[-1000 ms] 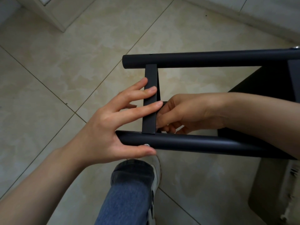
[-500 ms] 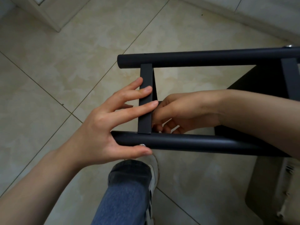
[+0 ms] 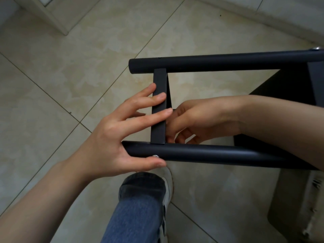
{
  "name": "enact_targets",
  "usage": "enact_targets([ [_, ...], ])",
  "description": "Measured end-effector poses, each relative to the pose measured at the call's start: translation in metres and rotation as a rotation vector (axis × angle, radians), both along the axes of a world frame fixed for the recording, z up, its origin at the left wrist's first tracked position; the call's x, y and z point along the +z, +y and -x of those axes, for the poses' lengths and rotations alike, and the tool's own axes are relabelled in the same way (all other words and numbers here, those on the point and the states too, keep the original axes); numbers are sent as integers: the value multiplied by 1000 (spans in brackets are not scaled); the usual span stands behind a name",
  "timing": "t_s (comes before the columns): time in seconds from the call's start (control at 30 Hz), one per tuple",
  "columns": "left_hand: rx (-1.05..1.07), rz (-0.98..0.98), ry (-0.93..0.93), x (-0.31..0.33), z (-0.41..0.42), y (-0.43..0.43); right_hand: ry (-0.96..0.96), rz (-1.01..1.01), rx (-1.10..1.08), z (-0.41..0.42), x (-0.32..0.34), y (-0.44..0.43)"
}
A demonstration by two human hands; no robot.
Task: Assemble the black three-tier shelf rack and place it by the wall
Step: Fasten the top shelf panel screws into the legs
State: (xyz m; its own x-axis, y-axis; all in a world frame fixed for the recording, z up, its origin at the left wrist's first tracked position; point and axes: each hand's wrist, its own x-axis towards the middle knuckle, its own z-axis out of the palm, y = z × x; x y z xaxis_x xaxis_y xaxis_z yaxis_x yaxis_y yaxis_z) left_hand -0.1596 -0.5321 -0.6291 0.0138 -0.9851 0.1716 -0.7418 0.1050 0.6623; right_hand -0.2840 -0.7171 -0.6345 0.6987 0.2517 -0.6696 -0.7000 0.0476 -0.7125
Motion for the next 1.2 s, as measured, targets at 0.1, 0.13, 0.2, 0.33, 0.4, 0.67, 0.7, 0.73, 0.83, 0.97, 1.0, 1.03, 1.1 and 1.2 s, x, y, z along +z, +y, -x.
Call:
enact_targets([
  [0.1,4,-2,-1,0,0,0,-5,63,30,1,0,3],
  [0.13,4,-3,-2,0,0,1,6,99,22,1,-1,3],
  [0.2,4,-2,-2,0,0,1,26,112,-15,-1,-1,2],
  [0.33,3,0,2,1,0,0,-30,15,10,1,0,2],
  [0.4,2,-1,0,0,0,0,-36,43,11,2,-1,3],
  [0.67,8,-4,-3,1,1,0,-64,18,7,1,-2,4],
  [0.7,9,-5,-4,1,1,0,-64,24,7,1,-2,4],
  [0.73,9,-7,-4,1,1,0,-63,23,2,1,-2,4],
  [0.83,8,-5,-1,1,1,0,-45,-11,-14,0,0,3],
  [0.97,11,-5,6,1,1,-1,-33,93,9,0,1,4],
  [1.0,10,-5,7,1,1,-1,-26,122,-5,-1,1,4],
  [1.03,7,-5,7,1,1,-1,-19,143,-20,-1,0,5],
  [1.1,4,-5,10,1,1,0,-4,127,-40,-1,0,5],
  [1.2,6,-3,14,1,1,0,-18,6,-30,-1,1,4],
])
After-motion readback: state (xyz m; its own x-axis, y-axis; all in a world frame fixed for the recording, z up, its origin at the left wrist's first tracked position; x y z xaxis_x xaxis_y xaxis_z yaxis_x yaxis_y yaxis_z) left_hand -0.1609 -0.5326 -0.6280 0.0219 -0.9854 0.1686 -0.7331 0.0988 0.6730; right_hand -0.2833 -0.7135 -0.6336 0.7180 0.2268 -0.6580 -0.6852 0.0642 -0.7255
